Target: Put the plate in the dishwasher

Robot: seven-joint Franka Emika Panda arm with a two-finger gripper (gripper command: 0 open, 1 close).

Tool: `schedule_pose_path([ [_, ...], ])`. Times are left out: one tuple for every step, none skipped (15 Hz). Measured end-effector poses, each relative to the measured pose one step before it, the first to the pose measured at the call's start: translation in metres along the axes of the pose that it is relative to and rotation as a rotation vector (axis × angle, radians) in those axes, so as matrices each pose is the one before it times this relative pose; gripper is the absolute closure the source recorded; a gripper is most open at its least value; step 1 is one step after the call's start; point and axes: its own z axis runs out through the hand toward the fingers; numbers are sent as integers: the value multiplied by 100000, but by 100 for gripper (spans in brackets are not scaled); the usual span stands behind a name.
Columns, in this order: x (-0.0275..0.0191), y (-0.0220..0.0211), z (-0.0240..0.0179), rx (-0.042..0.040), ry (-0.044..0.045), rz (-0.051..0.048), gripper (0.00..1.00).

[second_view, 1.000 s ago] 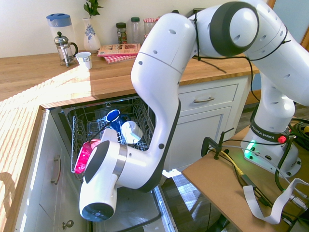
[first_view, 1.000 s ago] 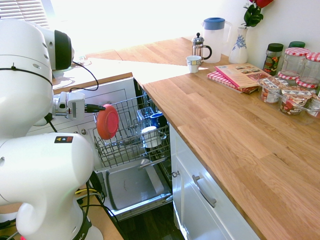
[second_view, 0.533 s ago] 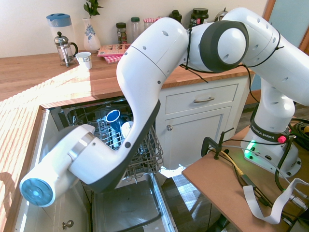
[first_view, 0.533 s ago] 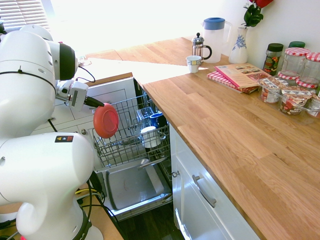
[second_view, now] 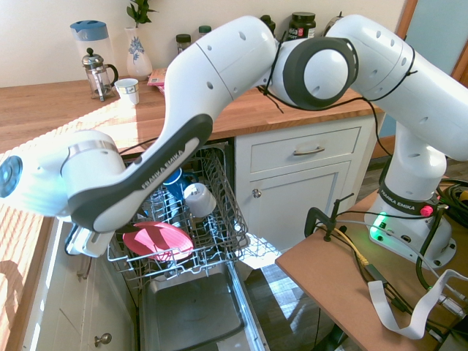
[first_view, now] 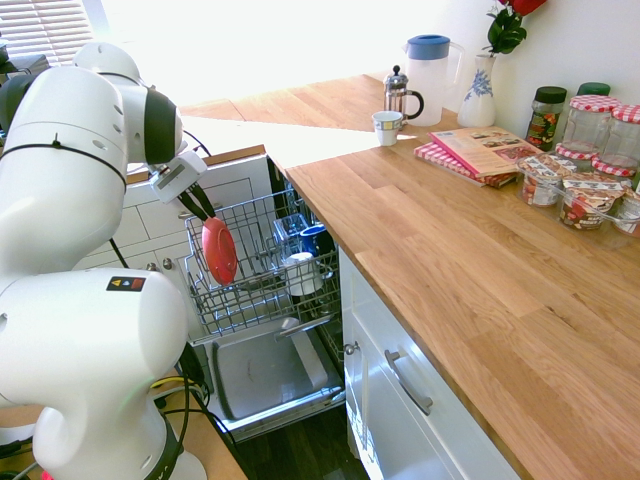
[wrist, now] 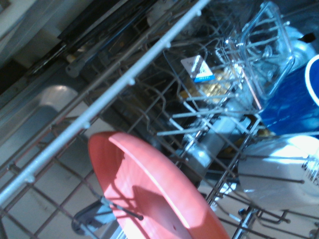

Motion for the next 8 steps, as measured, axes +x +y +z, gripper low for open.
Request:
schedule_pose_path([
  [1771,478,-495,478,-6536,-757,0],
  [1793,684,-715,777,-6614,-856,0],
  [1661,976,-1022,1416,-6909,-1115,0],
  [1414,1143,-1021,1833,-6486,-1311,0],
  [1351,1268,-964,2055,-6358,-1151,0],
  [1364,1331,-1000,2505,-5779,-1187,0],
  [1559,1483,-1177,2919,-4792,-1408,0],
  [1649,1563,-1187,3113,-3860,-1002,0],
])
